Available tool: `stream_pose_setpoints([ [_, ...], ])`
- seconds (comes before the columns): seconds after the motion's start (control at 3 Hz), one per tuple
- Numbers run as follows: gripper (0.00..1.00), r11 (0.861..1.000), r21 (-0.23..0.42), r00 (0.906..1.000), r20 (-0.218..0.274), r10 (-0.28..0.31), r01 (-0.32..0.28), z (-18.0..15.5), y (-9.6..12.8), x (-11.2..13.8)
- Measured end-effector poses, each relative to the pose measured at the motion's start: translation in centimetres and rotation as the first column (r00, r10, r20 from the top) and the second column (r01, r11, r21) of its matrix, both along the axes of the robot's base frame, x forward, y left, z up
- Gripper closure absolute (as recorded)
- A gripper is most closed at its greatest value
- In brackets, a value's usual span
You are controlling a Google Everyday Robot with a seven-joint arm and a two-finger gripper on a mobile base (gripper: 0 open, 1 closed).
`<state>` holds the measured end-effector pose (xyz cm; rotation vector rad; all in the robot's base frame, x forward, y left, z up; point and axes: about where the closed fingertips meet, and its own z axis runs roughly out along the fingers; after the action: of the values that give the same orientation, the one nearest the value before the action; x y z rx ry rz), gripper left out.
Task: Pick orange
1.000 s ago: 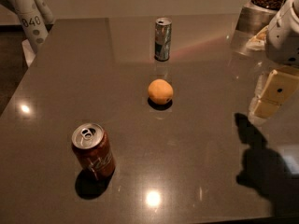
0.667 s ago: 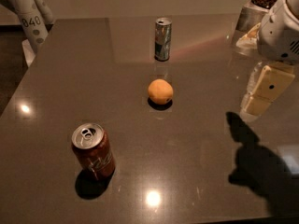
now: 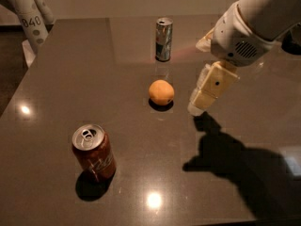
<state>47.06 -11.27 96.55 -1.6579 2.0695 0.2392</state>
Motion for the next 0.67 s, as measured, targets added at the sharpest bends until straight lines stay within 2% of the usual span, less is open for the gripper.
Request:
stream_pose_setpoints([
  [0.33, 0.00, 0.997, 0.048, 0.9979, 0.002, -0.065, 0.065, -2.8, 3.7, 3.1],
  [0.67, 0.00, 0.993, 0.048, 0.9944, -0.015, -0.105, 0.105, -5.1, 4.8, 5.0],
])
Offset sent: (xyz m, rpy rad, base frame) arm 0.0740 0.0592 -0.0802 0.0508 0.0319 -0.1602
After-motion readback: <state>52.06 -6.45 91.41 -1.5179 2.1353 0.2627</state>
